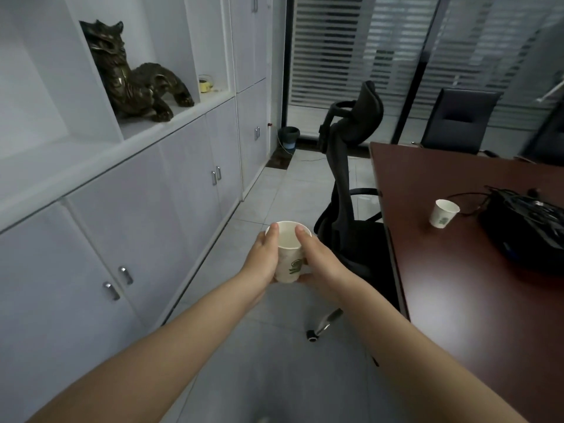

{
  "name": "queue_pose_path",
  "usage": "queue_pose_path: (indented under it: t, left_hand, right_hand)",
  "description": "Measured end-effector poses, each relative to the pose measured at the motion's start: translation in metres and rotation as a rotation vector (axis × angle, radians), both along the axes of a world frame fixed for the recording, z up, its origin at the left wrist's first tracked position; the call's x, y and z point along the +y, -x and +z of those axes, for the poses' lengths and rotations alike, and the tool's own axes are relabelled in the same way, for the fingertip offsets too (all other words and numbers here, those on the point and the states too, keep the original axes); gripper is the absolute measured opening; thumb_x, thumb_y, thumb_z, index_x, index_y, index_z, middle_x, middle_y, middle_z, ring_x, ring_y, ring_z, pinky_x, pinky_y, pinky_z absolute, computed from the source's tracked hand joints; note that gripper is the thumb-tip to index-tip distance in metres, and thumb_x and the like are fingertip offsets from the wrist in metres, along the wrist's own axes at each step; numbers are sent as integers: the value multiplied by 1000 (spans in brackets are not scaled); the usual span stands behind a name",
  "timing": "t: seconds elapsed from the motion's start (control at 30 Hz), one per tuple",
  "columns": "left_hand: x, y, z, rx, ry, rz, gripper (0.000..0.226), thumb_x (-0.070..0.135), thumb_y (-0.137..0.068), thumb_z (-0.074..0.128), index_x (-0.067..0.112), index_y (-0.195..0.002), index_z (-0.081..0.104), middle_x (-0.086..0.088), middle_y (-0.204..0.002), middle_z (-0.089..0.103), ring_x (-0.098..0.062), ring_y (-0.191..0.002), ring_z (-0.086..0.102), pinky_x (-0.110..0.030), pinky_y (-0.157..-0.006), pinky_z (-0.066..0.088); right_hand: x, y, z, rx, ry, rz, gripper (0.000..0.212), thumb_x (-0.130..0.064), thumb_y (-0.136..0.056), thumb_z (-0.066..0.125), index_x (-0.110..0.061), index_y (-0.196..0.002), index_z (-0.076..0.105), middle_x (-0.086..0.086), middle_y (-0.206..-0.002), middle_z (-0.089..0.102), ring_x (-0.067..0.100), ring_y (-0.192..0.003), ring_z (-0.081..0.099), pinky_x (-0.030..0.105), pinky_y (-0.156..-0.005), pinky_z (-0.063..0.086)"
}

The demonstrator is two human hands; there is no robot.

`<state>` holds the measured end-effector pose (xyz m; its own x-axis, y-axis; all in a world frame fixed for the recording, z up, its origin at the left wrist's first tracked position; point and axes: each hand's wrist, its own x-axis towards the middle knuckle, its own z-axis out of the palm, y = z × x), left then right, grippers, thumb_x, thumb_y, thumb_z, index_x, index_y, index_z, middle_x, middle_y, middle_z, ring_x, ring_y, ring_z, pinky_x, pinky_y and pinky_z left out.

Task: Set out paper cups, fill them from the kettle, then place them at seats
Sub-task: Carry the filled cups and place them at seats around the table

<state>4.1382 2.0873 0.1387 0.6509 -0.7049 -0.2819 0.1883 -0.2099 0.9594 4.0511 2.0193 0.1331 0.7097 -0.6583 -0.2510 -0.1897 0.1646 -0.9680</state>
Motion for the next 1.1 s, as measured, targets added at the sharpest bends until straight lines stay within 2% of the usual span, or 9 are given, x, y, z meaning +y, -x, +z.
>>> queue_pose_path:
  t: [0.1,0.2,0.3,0.4,0.63,0.73,0.87,0.97,1.1]
  left_hand:
    - [-43,-47,-9,-19,-4,3,41,47,-101,30,21,-129,47,2,-102,57,-17,-94,59,-42,-79,57]
    - [-92,-100,-18,-32,10,4,41,46,-101,30,22,-130,46,4,-103,57,-16,-97,57,-46,-86,55]
    - [-140,-153,-19,-36,-2,1,42,47,-100,30,24,-130,47,-3,-117,57,-20,-106,57,-50,-87,54]
    - [-186,-203,-16,-22,-6,1,38,45,-100,31,25,-127,47,-2,-115,55,-21,-106,55,-50,-88,54]
    - [-287,-314,-12,-4,-22,-30,33,46,-101,29,27,-121,47,-1,-106,55,-22,-103,56,-49,-88,54]
    - [-332,-362,-20,-5,-22,-70,36,45,-101,29,26,-125,46,1,-104,55,-18,-97,56,-46,-85,55]
    - [-401,-426,-28,-29,-25,-126,38,44,-102,29,22,-128,46,7,-94,52,-11,-86,53,-43,-85,55]
    - [-456,-473,-27,-56,-58,-203,41,46,-101,29,22,-129,46,-3,-109,54,-18,-94,55,-45,-89,54]
    - [-528,-527,-19,-60,-60,-275,41,48,-101,28,23,-129,46,-5,-115,53,-23,-103,54,-47,-90,53]
  right_hand:
    - [-43,-47,-8,-4,5,2,31,-48,-101,31,-33,-122,48,-6,-111,59,9,-102,56,35,-81,54]
    - [-90,-100,-14,-26,7,-19,29,-45,-101,31,-33,-122,47,-10,-106,58,5,-98,56,29,-74,53]
    - [-136,-153,-12,-17,23,-37,34,-44,-102,31,-29,-130,43,-7,-111,56,6,-99,55,26,-74,53]
    - [-179,-202,-9,-20,10,-61,35,-44,-102,31,-28,-131,41,-2,-119,55,11,-105,55,27,-76,53]
    - [-277,-315,-8,-5,-5,-128,36,-45,-100,34,-26,-129,43,-4,-112,56,9,-100,56,38,-85,54]
    - [-321,-361,-16,11,-7,-170,32,-46,-100,34,-29,-124,44,-5,-110,55,7,-97,54,40,-88,54]
    - [-380,-422,-24,-8,-10,-253,27,-44,-101,33,-29,-121,45,-10,-104,55,3,-92,54,32,-76,54]
    - [-428,-466,-23,-10,-3,-303,30,-45,-101,33,-28,-123,45,-6,-108,56,5,-94,55,30,-74,54]
    - [-491,-513,-15,-25,9,-347,35,-45,-101,32,-27,-128,45,-7,-110,57,5,-97,55,28,-73,53]
